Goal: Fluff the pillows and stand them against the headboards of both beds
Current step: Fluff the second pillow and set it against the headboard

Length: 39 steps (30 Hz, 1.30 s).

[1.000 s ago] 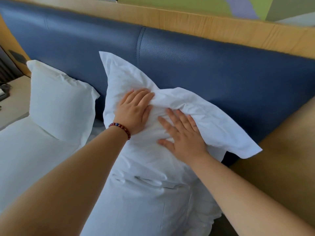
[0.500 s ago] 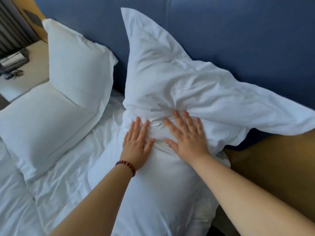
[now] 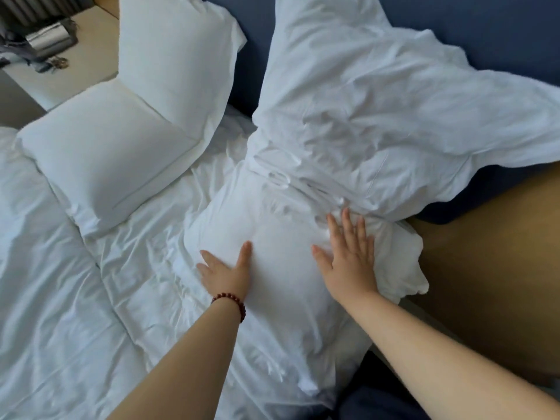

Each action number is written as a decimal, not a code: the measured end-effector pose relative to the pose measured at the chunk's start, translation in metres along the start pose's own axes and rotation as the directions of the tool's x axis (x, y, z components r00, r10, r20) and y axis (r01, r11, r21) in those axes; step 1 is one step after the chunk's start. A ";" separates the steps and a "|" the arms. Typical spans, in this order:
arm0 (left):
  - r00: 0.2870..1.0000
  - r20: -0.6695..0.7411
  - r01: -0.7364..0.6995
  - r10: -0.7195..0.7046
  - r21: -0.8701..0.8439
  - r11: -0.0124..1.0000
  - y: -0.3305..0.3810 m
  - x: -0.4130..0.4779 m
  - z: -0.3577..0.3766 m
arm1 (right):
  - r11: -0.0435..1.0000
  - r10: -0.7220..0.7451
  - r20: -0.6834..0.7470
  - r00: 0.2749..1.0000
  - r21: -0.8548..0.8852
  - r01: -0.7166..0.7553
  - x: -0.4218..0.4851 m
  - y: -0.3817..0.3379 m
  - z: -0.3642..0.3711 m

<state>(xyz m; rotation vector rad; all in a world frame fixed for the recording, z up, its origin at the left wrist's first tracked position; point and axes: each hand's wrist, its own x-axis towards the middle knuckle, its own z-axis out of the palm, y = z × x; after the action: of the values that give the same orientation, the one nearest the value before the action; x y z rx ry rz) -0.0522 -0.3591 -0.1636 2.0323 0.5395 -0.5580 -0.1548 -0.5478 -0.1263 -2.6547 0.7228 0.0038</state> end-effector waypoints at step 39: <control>0.983 -0.121 0.094 -0.138 -0.316 0.944 0.026 0.056 -0.043 | 0.881 -0.473 0.229 0.851 0.110 0.460 0.162 -0.070 0.020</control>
<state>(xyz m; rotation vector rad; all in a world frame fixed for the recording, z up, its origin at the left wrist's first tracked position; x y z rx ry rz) 0.0151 -0.3252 -0.1585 1.7564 0.7865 -0.3722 0.0214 -0.5643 -0.1356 -2.6437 -0.0171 0.1821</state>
